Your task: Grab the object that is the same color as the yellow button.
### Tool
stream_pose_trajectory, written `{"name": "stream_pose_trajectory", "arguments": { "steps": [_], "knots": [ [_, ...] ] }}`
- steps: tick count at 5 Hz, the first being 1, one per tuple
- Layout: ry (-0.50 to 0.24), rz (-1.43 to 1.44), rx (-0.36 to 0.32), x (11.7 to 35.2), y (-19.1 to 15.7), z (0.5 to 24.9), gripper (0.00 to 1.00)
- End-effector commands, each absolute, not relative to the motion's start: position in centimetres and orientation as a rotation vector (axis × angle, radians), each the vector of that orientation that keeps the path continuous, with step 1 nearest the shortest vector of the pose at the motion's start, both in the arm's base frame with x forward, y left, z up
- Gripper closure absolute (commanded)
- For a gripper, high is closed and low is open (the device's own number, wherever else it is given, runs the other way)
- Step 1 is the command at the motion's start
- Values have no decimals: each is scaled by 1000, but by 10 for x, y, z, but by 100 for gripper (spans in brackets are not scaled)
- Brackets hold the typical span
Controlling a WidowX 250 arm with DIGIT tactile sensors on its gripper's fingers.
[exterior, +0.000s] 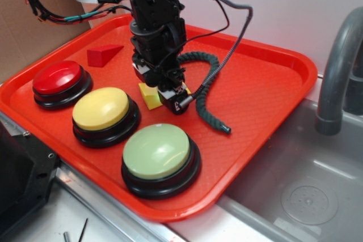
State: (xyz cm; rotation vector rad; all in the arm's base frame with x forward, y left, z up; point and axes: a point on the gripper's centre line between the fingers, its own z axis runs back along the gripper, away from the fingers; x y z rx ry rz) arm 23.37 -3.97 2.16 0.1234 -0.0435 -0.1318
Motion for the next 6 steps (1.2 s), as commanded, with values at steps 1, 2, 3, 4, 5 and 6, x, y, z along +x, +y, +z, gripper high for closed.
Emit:
{"name": "stream_pose_trajectory", "arguments": {
  "steps": [1, 2, 3, 4, 5, 6],
  "knots": [
    [-66, -55, 137, 238, -34, 63, 100],
    [-128, 67, 94, 240, -27, 114, 100],
    [-172, 136, 70, 234, -22, 159, 100],
    [-191, 269, -3, 221, -6, 197, 100],
    [-195, 329, -77, 212, 7, 220, 100],
    [-184, 312, -115, 206, 16, 234, 100]
  ]
}}
